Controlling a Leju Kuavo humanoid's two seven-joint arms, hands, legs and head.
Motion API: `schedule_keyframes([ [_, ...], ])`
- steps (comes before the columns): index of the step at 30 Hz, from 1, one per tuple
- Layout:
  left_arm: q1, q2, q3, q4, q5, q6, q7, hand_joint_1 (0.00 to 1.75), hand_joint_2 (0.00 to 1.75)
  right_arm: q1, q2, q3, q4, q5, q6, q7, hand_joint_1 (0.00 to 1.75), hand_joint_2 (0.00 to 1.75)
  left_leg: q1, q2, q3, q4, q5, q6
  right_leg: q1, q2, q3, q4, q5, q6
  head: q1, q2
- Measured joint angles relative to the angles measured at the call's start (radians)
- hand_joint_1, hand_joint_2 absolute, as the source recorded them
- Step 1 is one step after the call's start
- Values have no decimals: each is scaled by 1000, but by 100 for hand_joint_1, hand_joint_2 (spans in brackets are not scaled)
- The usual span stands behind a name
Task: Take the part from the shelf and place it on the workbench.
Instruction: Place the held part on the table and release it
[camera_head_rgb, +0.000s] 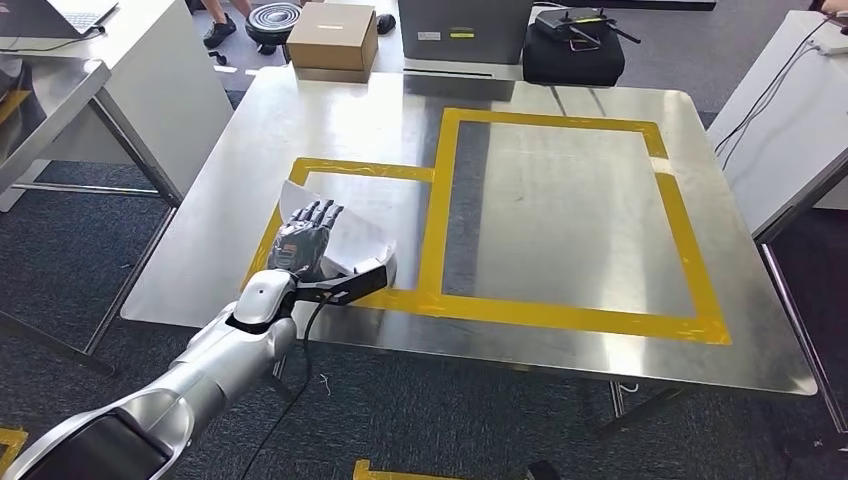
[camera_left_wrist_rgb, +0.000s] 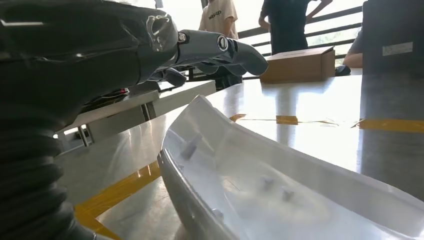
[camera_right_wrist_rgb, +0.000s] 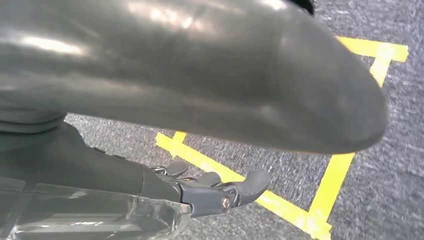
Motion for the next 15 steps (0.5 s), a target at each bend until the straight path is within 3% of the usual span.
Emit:
schedule_keyframes([
  [3,-3,-2,0,0,-14,-9,16,0,0,3,1,0,0,-4,-3,1,0,0,-3,0,9,-23,2,10,2,-1,-7,-3,4,13,0,0],
  [5,-8,-5,0,0,-23,-17,30,0,0,5,1,0,0,-8,-7,2,0,0,0,2,15,-39,12,21,2,-2,-23,26,-13,18,2,0],
  [7,-7,-11,1,-5,-4,-33,15,0,0,6,0,0,0,-11,-9,2,0,0,1,3,18,-47,18,28,2,-3,-76,137,-61,13,4,0],
  [9,40,-12,25,-89,117,-71,-88,0,0,13,-3,0,0,-20,-8,-6,0,0,-2,3,17,-46,18,30,1,-3,-136,264,-104,12,4,0],
  [10,80,-10,44,-175,232,-94,-169,0,0,19,-5,0,0,-25,-5,-12,0,0,-3,2,17,-45,17,30,0,-3,-147,288,-107,17,4,0],
  [11,121,-7,63,-283,370,-113,-247,0,0,25,-7,0,1,-31,-2,-19,0,0,-3,0,17,-43,16,30,-2,-3,-138,269,-95,25,4,0],
  [13,170,7,79,-493,623,-134,-327,0,0,32,-12,0,4,-40,2,-33,0,0,-2,-3,17,-36,10,24,-4,-4,-73,135,-44,42,6,0],
  [15,185,35,76,-652,743,-142,-333,0,0,34,-15,0,5,-48,4,-44,0,0,-6,-1,13,-26,2,14,-3,-5,-17,23,-9,40,6,0],
])
